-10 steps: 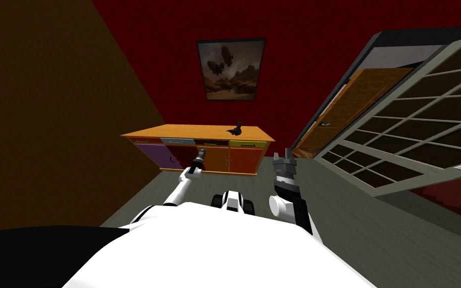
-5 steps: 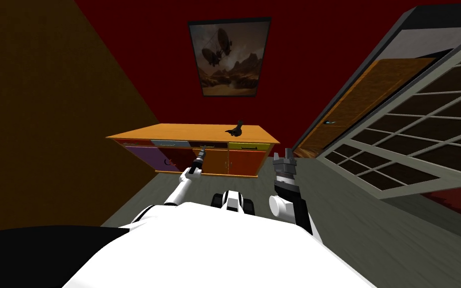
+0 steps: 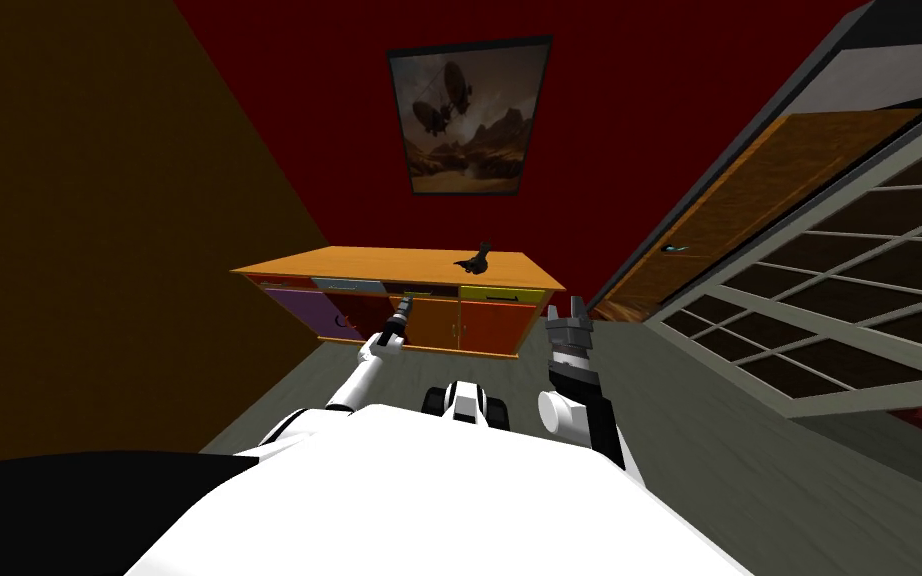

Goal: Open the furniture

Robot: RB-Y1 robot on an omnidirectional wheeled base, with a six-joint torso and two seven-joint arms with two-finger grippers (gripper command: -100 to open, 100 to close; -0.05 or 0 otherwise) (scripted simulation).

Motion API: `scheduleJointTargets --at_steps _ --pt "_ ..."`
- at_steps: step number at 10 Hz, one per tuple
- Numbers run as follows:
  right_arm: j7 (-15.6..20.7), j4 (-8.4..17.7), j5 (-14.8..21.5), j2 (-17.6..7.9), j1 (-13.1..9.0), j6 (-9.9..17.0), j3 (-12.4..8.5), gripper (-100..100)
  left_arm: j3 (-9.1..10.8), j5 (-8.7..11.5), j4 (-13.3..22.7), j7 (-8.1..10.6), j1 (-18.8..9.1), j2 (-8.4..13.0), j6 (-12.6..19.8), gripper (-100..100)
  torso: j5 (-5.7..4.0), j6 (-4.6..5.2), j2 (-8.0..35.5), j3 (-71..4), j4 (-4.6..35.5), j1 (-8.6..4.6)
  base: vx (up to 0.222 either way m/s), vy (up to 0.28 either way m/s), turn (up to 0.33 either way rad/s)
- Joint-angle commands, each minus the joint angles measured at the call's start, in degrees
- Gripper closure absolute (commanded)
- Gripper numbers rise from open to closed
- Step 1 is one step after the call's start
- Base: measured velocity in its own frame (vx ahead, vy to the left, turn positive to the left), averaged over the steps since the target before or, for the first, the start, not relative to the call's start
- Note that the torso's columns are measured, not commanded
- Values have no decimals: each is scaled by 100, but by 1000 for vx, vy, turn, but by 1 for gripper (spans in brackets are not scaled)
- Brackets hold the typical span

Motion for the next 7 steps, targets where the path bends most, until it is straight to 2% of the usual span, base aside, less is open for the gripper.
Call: scheduleJointTargets --at_steps 1,2,3,4,5,7 --pt "0 0 0 0 0 0 0 0 -300 -6 -137 236 97 167 -55 100 0 2 -4 -3 -2 -2 -63 -73 244" --pt "0 0 0 0 0 0 0 0 -461 -10 -232 354 153 252 -67 100 1 1 -7 -4 -2 5 -70 -66 284" --pt "0 0 0 0 0 0 0 0 -542 -12 -280 413 181 295 -73 100 3 0 -9 -6 -3 12 -58 -58 211" --pt "0 0 0 0 0 0 0 0 -479 -7 -262 374 169 277 -58 100 4 3 -15 -9 -4 14 -24 -26 33" --pt "0 0 0 0 -1 0 0 0 -475 -12 -197 356 154 239 -57 -100 6 5 -25 -15 -7 20 85 -10 -42" --pt "0 0 0 -1 2 0 0 0 -463 -16 -138 330 138 207 -60 -100 4 2 -56 -35 -16 12 157 -24 -26"
